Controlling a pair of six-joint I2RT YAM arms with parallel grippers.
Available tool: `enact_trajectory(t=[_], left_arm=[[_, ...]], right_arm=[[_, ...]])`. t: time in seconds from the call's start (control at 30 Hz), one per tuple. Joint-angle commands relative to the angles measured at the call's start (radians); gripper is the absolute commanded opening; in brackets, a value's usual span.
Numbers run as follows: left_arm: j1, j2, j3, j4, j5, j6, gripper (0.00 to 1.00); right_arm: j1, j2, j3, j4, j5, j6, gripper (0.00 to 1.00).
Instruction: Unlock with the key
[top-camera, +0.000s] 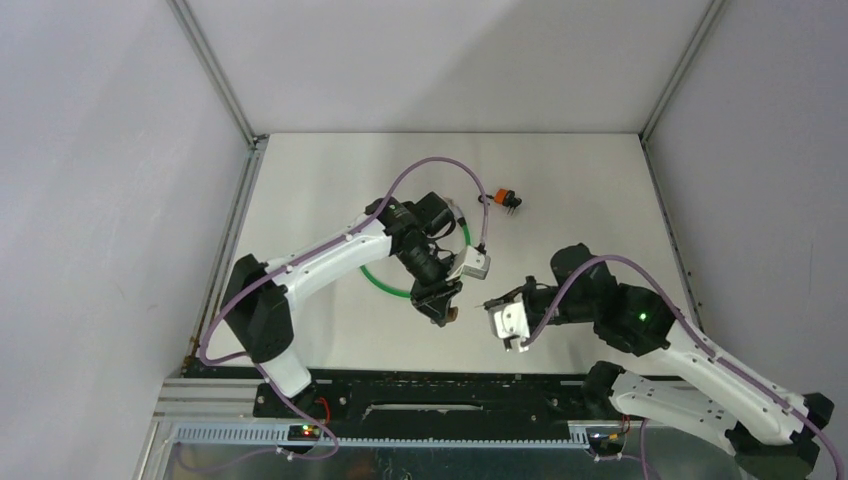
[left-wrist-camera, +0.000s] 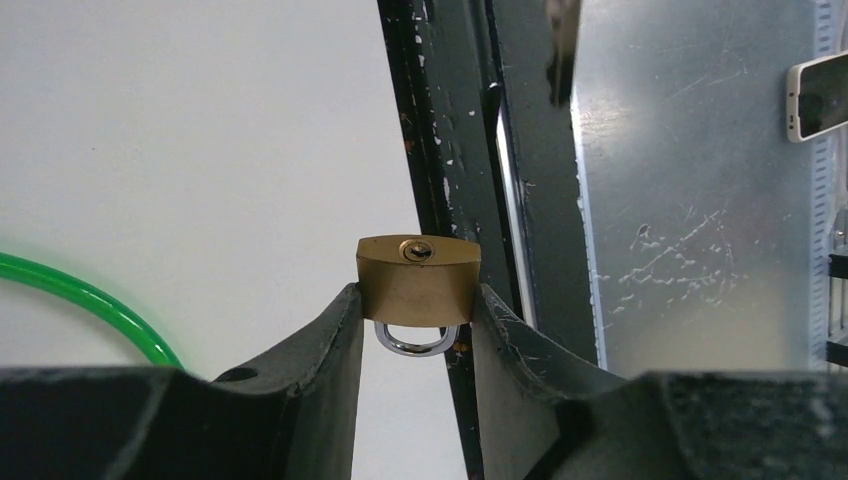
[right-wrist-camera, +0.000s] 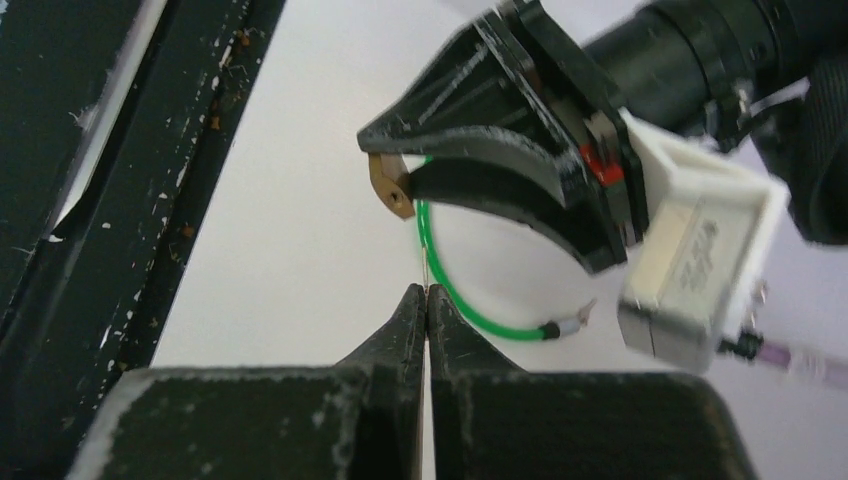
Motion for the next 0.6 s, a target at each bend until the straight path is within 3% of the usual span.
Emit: enact_trajectory(t=[0.0, 0.57], left_arm=[[-0.011, -0.018, 0.060, -0.028, 0.065, -0.005, 0.00], [-0.062, -0.047, 0.045, 0.000, 0.072, -0.030, 0.00]], right_arm=[[0.104, 0.041, -0.002, 0.095, 0.098, -0.042, 0.00], [0.229, 0.081, -0.078, 0.162, 0.189, -0.048, 0.00]])
